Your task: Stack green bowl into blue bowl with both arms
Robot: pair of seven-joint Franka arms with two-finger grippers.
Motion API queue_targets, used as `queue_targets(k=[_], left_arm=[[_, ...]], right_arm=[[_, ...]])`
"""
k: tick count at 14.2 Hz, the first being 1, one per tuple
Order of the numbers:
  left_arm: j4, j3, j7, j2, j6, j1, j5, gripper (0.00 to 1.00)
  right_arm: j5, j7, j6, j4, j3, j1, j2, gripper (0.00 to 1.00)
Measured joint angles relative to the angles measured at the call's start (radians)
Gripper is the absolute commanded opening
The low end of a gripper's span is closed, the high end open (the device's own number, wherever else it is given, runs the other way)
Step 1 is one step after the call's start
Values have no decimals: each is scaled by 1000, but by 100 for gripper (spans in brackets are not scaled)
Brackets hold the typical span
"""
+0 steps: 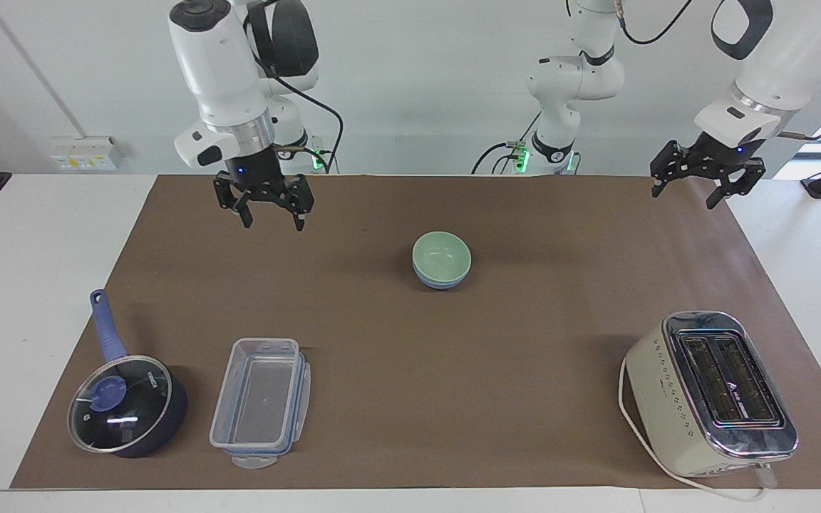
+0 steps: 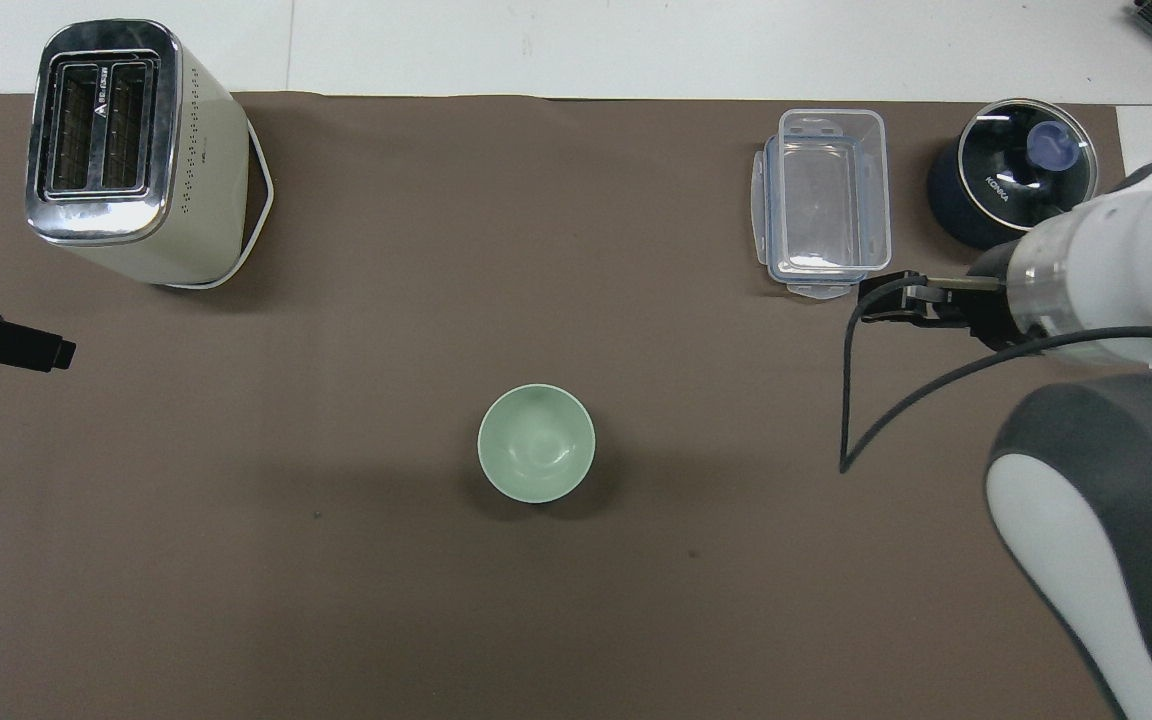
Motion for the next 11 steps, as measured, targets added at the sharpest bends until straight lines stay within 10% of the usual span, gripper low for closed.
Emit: queue_targets(k=[11], left_arm=[[0, 2, -1, 0, 0, 0, 0, 100]], right_arm=[[8, -97, -273, 125, -7, -159, -66, 100]])
